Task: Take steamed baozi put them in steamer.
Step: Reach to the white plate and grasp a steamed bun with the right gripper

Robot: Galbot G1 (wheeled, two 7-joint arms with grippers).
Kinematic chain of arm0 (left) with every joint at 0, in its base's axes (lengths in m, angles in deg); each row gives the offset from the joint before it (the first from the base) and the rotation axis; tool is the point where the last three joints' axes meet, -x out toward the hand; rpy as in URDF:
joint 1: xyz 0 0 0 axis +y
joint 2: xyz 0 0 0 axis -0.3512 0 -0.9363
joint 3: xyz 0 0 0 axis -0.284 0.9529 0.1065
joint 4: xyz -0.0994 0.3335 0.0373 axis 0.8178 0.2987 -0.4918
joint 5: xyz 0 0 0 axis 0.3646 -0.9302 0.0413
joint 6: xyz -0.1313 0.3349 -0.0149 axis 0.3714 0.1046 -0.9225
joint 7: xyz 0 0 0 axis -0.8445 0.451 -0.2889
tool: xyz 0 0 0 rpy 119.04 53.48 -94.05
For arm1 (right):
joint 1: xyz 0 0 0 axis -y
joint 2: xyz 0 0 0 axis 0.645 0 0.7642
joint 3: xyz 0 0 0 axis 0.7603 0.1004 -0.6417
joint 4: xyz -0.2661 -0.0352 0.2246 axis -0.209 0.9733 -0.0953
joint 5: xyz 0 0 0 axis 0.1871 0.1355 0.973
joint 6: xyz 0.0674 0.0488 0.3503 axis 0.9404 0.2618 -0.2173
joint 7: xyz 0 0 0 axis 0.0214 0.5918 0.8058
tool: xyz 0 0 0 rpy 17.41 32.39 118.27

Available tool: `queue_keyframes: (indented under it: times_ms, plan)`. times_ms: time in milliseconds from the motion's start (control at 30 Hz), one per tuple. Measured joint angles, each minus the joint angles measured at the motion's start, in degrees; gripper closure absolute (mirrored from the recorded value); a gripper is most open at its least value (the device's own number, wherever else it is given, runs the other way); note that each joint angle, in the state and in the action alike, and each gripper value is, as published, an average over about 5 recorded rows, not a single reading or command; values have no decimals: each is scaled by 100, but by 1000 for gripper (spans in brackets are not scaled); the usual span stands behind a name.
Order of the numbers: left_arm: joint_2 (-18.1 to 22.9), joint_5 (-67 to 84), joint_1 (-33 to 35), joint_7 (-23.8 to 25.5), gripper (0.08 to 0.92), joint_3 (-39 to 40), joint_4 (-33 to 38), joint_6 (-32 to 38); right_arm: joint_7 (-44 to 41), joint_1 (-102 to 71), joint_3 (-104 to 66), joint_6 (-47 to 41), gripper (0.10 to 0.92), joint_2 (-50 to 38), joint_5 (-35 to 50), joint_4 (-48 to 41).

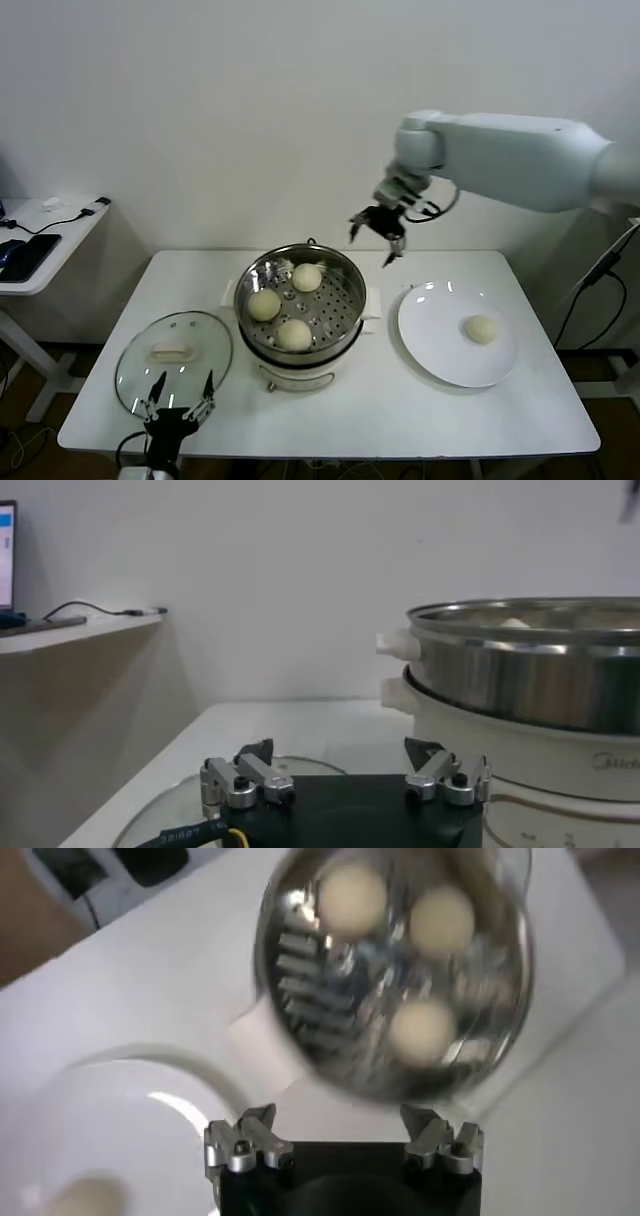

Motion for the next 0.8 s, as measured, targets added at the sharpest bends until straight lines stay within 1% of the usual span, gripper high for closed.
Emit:
queue_keyframes:
  times_ms: [200, 367, 567, 800]
  plan:
    - [25, -37, 32, 18, 177, -12, -36, -27, 38, -331, 4, -588, 203, -966, -172, 31]
    - [70, -80, 67, 25, 177, -11, -42, -37, 128, -817, -227, -910, 203, -1479, -470, -52]
    - [84, -89, 104, 14, 177, -17, -50, -38, 224, -1514, -686, -1159, 203, -1796, -866, -286]
    - [78, -101, 164, 15, 177, -32, -54, -26, 379, -2307, -1266, -1409, 203, -1890, -1263, -630]
